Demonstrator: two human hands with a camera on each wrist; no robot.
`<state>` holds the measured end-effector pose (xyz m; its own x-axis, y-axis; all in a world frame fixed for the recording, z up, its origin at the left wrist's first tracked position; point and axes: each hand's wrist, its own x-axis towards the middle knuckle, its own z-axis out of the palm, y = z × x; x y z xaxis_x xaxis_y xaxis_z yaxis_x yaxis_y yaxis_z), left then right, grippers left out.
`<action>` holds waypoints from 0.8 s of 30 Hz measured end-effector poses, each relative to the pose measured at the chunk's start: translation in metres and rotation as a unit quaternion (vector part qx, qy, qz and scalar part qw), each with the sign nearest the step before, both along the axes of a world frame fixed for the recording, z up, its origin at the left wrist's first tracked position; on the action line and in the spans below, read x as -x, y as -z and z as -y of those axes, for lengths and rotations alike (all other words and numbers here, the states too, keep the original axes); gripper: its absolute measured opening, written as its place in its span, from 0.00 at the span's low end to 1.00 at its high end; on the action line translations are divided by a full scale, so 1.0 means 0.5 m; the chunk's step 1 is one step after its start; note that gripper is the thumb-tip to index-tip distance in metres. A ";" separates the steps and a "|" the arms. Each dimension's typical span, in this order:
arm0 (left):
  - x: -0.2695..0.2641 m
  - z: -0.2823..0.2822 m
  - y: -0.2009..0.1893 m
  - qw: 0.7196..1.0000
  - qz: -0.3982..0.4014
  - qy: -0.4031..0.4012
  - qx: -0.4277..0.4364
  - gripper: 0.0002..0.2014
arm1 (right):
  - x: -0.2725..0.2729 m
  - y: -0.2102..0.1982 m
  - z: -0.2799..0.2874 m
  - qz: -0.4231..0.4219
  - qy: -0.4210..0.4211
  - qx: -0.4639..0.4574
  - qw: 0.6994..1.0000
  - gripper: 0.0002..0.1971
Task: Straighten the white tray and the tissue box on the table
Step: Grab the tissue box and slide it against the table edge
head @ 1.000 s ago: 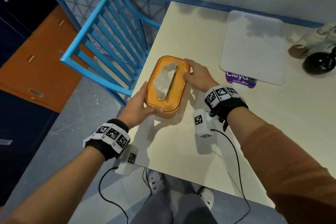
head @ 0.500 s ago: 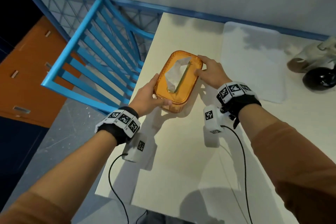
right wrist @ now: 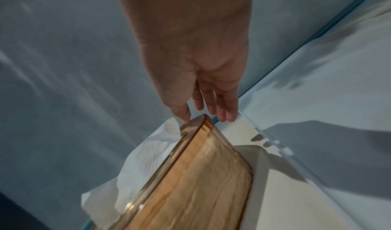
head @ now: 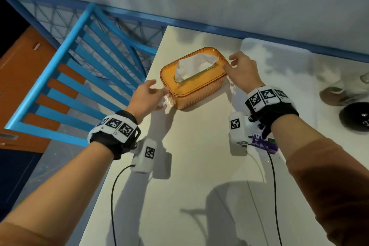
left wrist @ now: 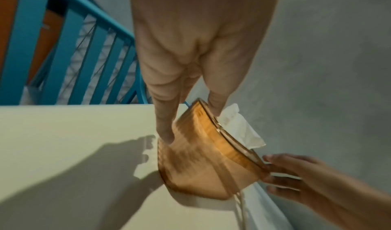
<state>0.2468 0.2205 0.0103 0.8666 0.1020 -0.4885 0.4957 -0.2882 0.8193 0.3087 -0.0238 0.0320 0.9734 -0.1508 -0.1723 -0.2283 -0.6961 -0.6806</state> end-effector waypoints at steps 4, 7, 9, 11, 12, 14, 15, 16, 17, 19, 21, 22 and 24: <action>-0.001 0.049 0.013 0.997 -0.035 -0.024 0.070 0.33 | -0.022 0.003 0.002 -0.052 -0.027 -0.025 0.998 0.27; -0.015 0.066 0.018 0.996 -0.023 -0.033 0.085 0.24 | -0.022 0.006 -0.004 -0.059 -0.032 -0.018 0.998 0.20; -0.032 0.061 0.014 0.995 -0.023 -0.043 0.089 0.21 | -0.014 0.010 -0.005 -0.054 -0.013 -0.020 0.998 0.18; -0.054 0.049 0.005 0.996 -0.026 -0.033 0.077 0.20 | -0.001 0.018 -0.006 -0.051 0.006 -0.019 0.999 0.18; -0.067 0.043 0.001 0.998 -0.025 -0.020 0.061 0.20 | 0.009 0.022 -0.008 -0.048 0.014 -0.018 0.999 0.17; -0.095 0.032 -0.005 0.999 -0.027 0.001 0.040 0.19 | 0.024 0.031 -0.015 -0.045 0.040 -0.027 0.998 0.17; -0.108 0.029 -0.008 0.999 -0.031 0.010 0.039 0.19 | 0.029 0.035 -0.018 -0.045 0.052 -0.032 0.997 0.17; -0.121 0.027 -0.010 0.998 -0.034 0.018 0.042 0.19 | 0.031 0.036 -0.022 -0.043 0.062 -0.036 0.997 0.17; -0.134 0.027 -0.011 0.998 -0.036 0.023 0.046 0.20 | 0.030 0.038 -0.024 -0.041 0.070 -0.039 0.996 0.17; -0.158 0.028 -0.013 0.997 -0.036 0.025 0.058 0.21 | 0.022 0.039 -0.026 -0.036 0.080 -0.048 0.995 0.17; -0.182 0.029 -0.011 0.997 -0.035 0.030 0.064 0.22 | 0.007 0.040 -0.025 -0.030 0.085 -0.055 0.994 0.16; -0.193 0.030 -0.011 0.997 -0.035 0.034 0.064 0.21 | -0.003 0.041 -0.024 -0.028 0.087 -0.057 0.994 0.16; -0.219 0.032 -0.009 0.997 -0.032 0.035 0.063 0.20 | -0.026 0.042 -0.021 -0.024 0.088 -0.057 0.994 0.16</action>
<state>0.3561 0.2046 0.0148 0.8359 -0.0235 -0.5483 0.5306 -0.2210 0.8183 0.3214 -0.0131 0.0112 0.9239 -0.2945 -0.2442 -0.3740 -0.5610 -0.7385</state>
